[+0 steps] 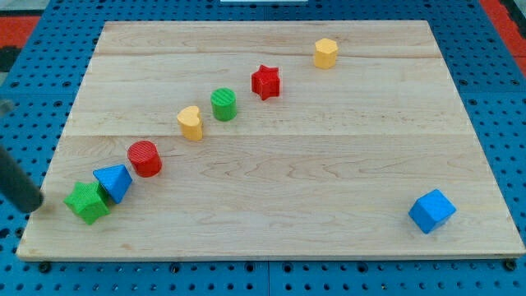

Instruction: Move the yellow heart diagonally top left to the green star

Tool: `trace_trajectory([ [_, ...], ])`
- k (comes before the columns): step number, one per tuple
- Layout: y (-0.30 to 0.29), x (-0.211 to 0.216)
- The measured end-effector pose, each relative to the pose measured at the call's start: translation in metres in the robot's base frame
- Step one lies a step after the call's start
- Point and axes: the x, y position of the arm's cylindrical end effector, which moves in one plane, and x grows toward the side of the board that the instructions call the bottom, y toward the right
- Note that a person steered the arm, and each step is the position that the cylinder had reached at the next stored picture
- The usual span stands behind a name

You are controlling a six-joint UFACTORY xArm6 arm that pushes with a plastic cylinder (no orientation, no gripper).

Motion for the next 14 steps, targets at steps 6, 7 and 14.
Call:
trace_trajectory([
  [6,0.088,-0.048],
  [7,0.112,-0.065],
  [14,0.106,-0.113],
])
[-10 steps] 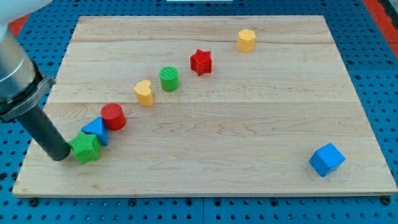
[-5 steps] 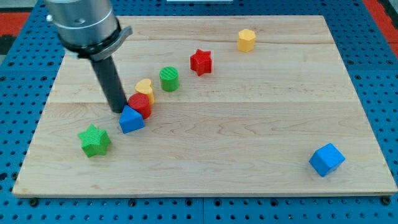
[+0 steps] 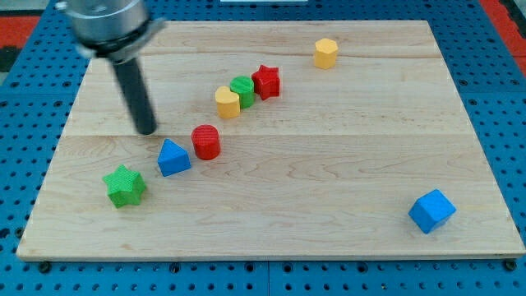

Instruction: Move the yellow heart diagonally top left to the green star

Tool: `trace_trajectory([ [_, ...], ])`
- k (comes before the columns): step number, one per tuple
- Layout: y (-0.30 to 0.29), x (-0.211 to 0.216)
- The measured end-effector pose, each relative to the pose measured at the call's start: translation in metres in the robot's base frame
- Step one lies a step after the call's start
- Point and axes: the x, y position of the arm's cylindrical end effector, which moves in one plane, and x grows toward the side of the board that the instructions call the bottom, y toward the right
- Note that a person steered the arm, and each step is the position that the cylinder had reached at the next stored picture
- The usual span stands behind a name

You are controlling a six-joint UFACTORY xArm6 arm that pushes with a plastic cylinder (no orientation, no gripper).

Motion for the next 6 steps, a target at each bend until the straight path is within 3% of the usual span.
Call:
trace_trajectory([
  [2,-0.07,0.134],
  [3,-0.044,0.132],
  [6,0.042,0.055],
])
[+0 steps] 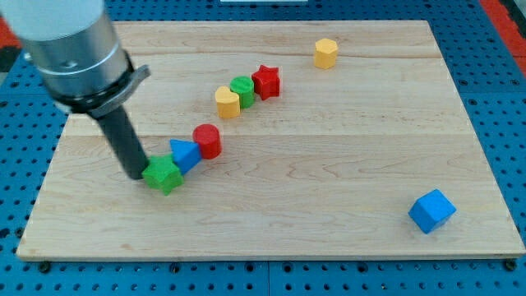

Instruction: Move the yellow heart diagonally top left to the green star

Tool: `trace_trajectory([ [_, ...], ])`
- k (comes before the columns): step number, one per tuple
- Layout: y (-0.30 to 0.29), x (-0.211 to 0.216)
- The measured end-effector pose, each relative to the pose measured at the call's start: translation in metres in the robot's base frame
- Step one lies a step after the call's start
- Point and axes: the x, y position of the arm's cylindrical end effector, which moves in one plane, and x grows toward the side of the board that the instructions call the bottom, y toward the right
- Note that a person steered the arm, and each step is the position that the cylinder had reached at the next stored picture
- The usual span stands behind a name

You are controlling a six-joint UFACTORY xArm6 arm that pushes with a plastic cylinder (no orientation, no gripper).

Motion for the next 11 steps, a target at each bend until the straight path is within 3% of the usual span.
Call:
trace_trajectory([
  [5,0.149,-0.075],
  [7,0.018,-0.072],
  [8,0.02,-0.115],
  [10,0.113,-0.137],
  [11,0.162,-0.119],
])
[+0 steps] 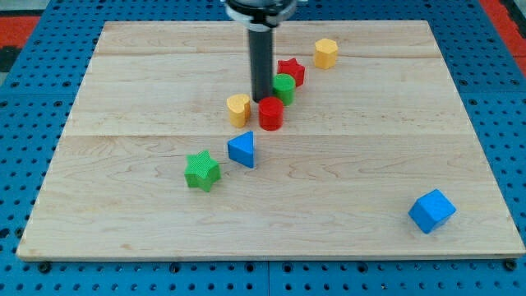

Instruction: Move the yellow heart diagonally top left to the green star

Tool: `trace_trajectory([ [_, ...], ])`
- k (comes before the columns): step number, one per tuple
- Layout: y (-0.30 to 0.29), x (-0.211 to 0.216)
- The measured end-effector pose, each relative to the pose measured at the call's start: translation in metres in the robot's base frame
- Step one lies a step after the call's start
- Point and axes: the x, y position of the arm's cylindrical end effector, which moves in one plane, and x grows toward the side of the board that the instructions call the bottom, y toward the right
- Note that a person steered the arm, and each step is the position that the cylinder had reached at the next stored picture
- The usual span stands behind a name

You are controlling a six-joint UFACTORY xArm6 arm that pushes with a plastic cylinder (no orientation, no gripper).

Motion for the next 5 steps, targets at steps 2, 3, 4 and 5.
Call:
trace_trajectory([
  [2,-0.032,0.016],
  [3,-0.109,0.006],
  [4,-0.15,0.015],
  [5,-0.162,0.064],
])
